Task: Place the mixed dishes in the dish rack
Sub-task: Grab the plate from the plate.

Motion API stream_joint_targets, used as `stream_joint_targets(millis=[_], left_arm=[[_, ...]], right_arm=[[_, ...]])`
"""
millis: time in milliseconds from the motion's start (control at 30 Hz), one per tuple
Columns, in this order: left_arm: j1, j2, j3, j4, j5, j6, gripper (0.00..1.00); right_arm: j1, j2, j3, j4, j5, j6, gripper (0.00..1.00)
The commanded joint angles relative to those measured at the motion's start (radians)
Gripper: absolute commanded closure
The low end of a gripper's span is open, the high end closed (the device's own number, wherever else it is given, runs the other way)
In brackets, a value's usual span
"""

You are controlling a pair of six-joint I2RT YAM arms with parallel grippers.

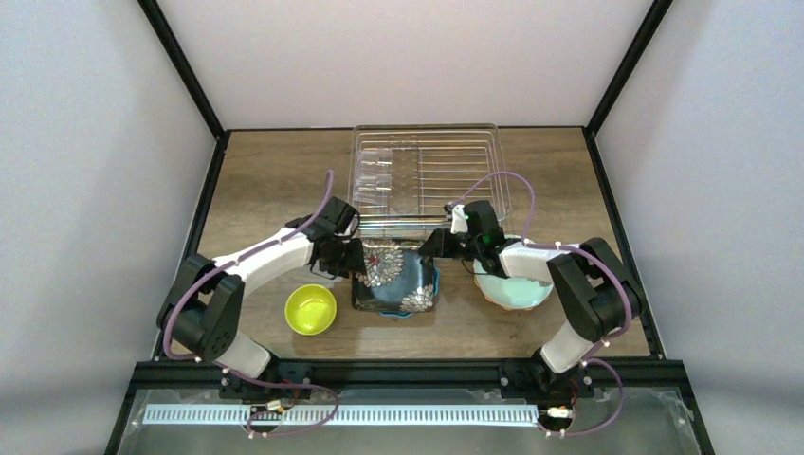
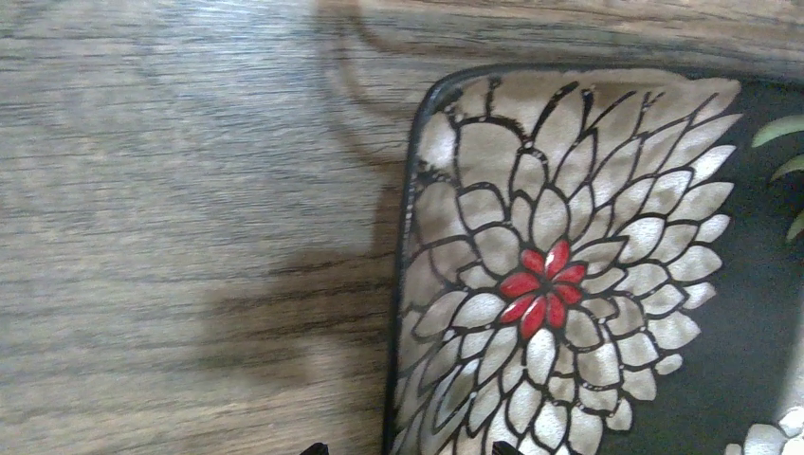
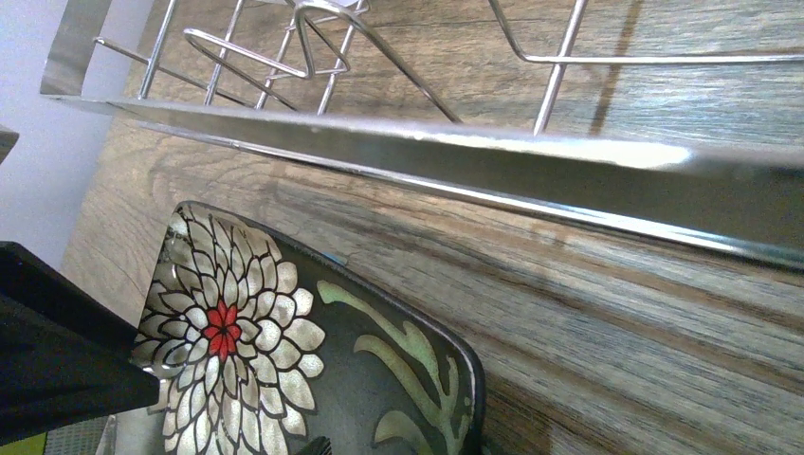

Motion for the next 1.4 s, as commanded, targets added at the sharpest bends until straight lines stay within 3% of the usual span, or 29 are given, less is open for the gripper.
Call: stream_joint_targets(millis=[0, 367, 1367], left_arm=[[0.0, 0.023, -0.011, 0.055, 0.068, -0.004, 0.0], [0.001, 0.014, -0.049, 0.12, 0.161, -0.031, 0.01], [0.0, -0.106, -0.016, 0.115, 0.224, -0.109, 0.11]], right_arm=[[-0.01, 0.035, -0.001, -0.049, -0.025, -0.003, 0.14], [-0.016, 0.037, -0.018, -0.038, -0.062, -0.008, 0.23], [-0.016, 0.039, -0.052, -0.026, -0.134, -0.015, 0.24]])
